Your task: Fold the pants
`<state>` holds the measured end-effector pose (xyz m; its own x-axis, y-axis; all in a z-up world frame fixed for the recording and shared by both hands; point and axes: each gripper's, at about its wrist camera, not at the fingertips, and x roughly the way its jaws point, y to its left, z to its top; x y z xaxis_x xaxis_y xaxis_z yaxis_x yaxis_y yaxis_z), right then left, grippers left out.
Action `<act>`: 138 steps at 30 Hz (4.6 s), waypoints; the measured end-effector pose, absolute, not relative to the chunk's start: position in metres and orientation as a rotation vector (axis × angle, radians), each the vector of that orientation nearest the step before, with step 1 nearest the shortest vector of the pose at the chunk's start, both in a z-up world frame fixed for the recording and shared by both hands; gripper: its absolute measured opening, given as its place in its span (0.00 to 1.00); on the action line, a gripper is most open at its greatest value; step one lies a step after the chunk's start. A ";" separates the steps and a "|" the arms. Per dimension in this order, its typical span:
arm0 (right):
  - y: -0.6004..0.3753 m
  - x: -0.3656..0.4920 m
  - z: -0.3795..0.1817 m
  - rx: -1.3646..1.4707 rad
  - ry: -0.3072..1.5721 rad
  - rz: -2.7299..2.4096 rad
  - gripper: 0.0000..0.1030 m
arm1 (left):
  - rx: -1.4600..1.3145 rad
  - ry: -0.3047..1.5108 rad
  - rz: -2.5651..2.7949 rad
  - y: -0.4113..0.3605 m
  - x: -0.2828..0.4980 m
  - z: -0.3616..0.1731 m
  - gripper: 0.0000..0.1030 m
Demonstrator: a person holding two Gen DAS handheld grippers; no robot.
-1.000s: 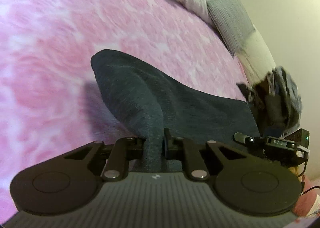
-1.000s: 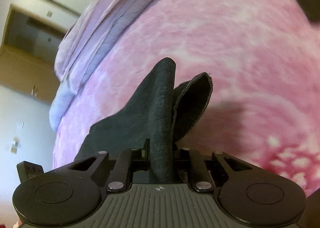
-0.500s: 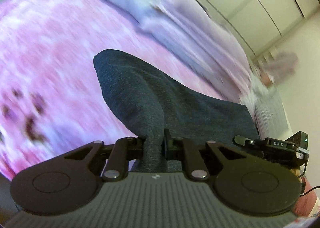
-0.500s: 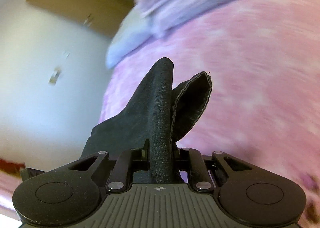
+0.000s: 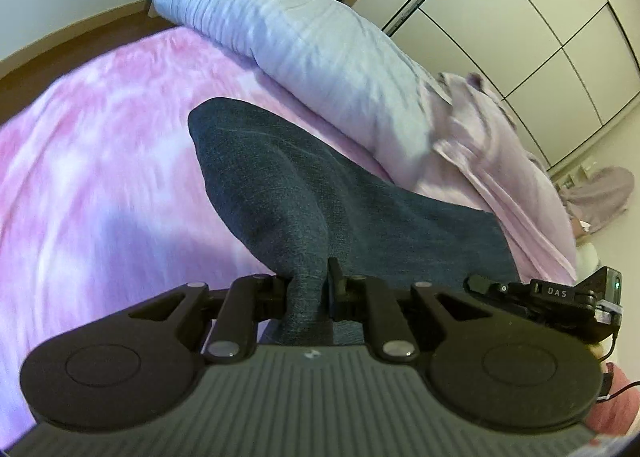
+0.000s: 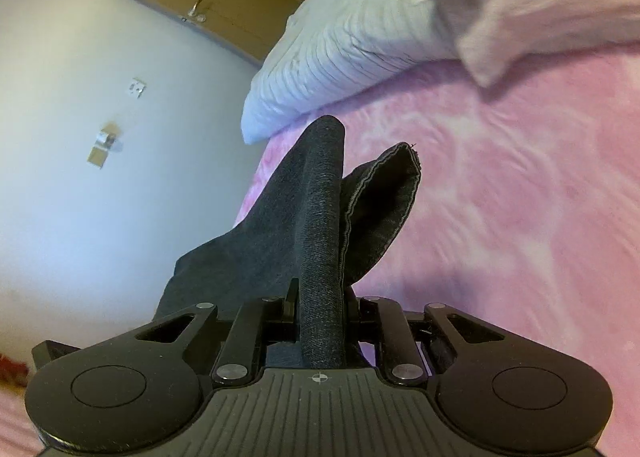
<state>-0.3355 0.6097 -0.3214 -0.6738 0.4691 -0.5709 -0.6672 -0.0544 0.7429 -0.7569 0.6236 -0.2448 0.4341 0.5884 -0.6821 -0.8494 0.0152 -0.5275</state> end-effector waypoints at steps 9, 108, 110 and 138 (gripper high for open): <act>0.746 -0.403 -0.380 -0.213 1.430 1.789 0.13 | -1.040 0.342 1.156 0.763 -0.808 -0.303 0.11; 0.468 -0.486 -0.132 -0.620 0.773 1.780 0.67 | -0.721 0.602 1.432 0.483 -0.665 -0.048 0.86; 0.459 -0.483 -0.132 -0.629 0.770 1.784 0.67 | -0.725 0.588 1.443 0.474 -0.662 -0.046 0.89; 0.370 -0.458 -0.104 -0.640 0.713 1.904 0.67 | -0.679 0.605 1.562 0.369 -0.614 -0.022 0.99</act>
